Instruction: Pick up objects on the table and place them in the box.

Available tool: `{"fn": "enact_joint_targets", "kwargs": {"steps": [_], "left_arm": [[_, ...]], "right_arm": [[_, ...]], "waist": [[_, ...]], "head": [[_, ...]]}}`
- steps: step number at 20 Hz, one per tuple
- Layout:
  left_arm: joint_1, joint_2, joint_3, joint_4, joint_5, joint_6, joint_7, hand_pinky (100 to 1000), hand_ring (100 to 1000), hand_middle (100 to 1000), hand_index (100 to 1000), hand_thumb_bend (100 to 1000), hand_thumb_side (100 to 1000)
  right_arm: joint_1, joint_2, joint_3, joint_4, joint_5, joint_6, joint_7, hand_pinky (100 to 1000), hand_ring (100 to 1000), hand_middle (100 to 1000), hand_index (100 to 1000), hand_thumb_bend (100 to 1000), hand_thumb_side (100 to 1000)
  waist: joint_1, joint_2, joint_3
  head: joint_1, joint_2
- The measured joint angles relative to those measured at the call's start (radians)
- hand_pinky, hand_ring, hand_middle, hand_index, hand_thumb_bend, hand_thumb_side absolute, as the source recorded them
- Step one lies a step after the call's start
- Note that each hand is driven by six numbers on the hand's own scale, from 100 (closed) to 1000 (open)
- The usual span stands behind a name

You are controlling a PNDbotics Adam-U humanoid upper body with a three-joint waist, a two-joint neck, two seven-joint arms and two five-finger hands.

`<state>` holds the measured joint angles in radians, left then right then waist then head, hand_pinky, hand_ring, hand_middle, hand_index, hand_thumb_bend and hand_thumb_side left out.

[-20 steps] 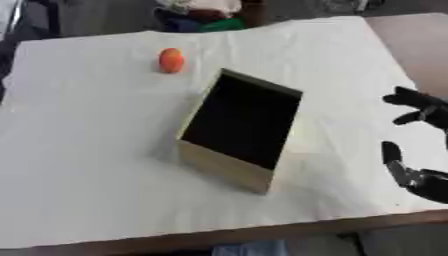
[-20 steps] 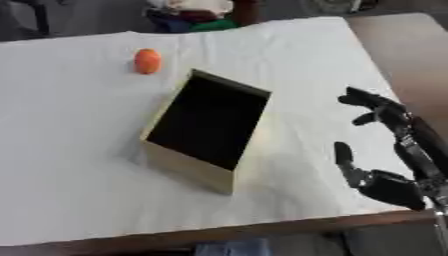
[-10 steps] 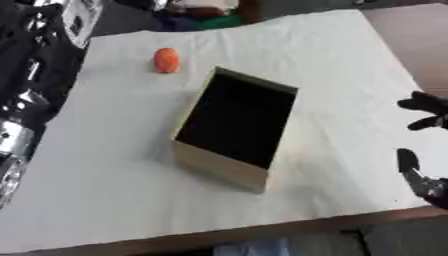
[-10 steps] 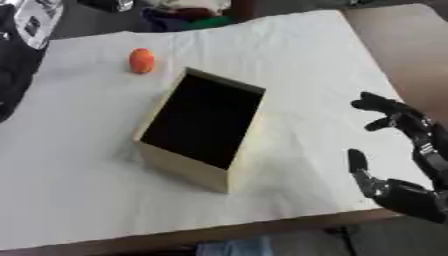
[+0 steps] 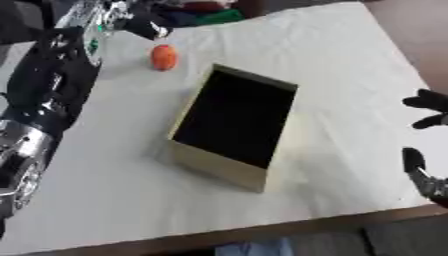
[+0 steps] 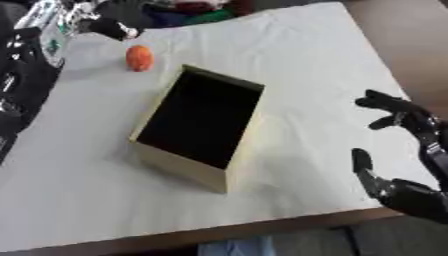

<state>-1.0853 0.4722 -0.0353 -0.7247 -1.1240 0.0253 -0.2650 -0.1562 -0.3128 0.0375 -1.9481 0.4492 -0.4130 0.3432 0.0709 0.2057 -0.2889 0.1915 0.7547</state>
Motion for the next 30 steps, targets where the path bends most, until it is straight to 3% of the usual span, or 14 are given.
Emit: {"fn": "enact_joint_targets", "kwargs": {"steps": [2, 4, 7, 9, 15, 23, 26, 29, 30], "left_arm": [[0.006, -0.003, 0.003, 0.012, -0.004, 0.003, 0.002, 791, 711, 721, 844, 447, 466], [0.012, -0.008, 0.004, 0.021, -0.007, 0.006, -0.002, 789, 699, 714, 847, 414, 487], [0.018, -0.009, 0.004, 0.032, -0.011, 0.008, -0.015, 785, 695, 713, 848, 491, 489], [0.022, -0.009, 0.004, 0.034, -0.014, 0.009, -0.026, 773, 680, 704, 845, 488, 477], [0.030, -0.016, 0.004, 0.038, -0.029, 0.015, -0.051, 762, 667, 692, 836, 413, 463], [0.038, -0.016, 0.004, 0.039, -0.057, 0.033, -0.085, 720, 617, 644, 797, 217, 383], [0.039, -0.016, 0.003, 0.039, -0.072, 0.030, -0.106, 667, 544, 562, 713, 116, 351], [0.039, -0.016, 0.003, 0.037, -0.086, 0.025, -0.113, 587, 450, 452, 584, 100, 339], [0.041, -0.016, 0.003, 0.033, -0.091, 0.023, -0.108, 587, 450, 452, 584, 100, 339]], "right_arm": [[-0.002, 0.000, 0.000, 0.000, 0.000, 0.000, 0.000, 679, 888, 837, 1000, 100, 289], [-0.002, 0.000, 0.000, 0.000, 0.000, 0.000, 0.000, 678, 888, 837, 1000, 100, 301], [-0.003, 0.000, 0.000, 0.000, 0.000, 0.000, 0.000, 678, 888, 837, 1000, 100, 302], [-0.003, 0.000, 0.000, 0.000, 0.000, 0.000, 0.000, 677, 888, 837, 1000, 100, 304], [-0.003, 0.001, 0.000, 0.000, 0.000, 0.001, 0.002, 677, 888, 837, 1000, 100, 304], [-0.003, 0.003, 0.000, 0.000, 0.000, 0.001, 0.002, 677, 888, 837, 1000, 100, 305], [-0.003, 0.003, 0.000, 0.000, 0.000, 0.001, 0.002, 677, 888, 837, 1000, 100, 305], [-0.003, 0.004, 0.000, 0.000, 0.000, 0.001, 0.002, 677, 888, 837, 1000, 100, 304], [-0.003, 0.004, 0.000, 0.000, 0.000, 0.001, 0.002, 677, 888, 837, 1000, 100, 304]], "waist": [[0.001, 0.004, -0.002], [0.001, 0.007, -0.006], [0.001, 0.011, -0.008], [0.001, 0.013, -0.013], [0.002, 0.017, -0.014], [0.002, 0.018, -0.017], [0.002, 0.018, -0.018], [0.002, 0.018, -0.017], [0.002, 0.018, -0.015]], "head": [[0.001, 0.000], [0.002, 0.000], [0.004, 0.000], [0.005, 0.000], [0.005, 0.000], [0.005, 0.000], [0.005, 0.000], [0.004, 0.000], [0.004, 0.000]]}}
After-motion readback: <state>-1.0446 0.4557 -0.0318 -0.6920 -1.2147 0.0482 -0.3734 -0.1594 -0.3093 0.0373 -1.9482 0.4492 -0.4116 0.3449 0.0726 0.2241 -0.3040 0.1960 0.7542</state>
